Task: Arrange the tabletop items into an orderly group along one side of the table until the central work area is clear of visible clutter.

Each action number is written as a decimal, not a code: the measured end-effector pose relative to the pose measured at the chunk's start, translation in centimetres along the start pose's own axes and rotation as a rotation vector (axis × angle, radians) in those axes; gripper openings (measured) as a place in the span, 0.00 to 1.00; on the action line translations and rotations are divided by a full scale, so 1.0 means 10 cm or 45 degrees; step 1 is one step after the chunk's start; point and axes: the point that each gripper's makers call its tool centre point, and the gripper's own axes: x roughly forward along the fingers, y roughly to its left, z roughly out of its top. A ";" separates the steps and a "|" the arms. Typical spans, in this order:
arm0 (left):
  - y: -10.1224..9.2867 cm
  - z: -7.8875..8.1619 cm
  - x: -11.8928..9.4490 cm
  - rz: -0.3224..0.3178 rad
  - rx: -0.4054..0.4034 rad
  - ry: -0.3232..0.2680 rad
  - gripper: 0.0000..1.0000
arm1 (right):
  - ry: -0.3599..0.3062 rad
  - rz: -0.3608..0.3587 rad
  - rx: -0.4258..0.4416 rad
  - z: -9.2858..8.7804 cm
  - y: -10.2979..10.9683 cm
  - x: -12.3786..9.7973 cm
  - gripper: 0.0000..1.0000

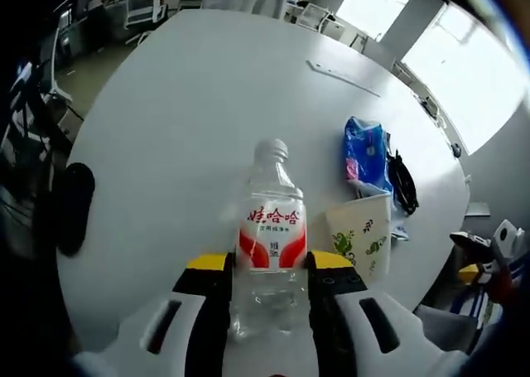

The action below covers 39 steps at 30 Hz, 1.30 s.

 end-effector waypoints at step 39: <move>0.00 0.14 0.33 0.056 0.066 0.124 0.41 | 0.021 0.011 -0.001 -0.02 -0.02 -0.03 0.67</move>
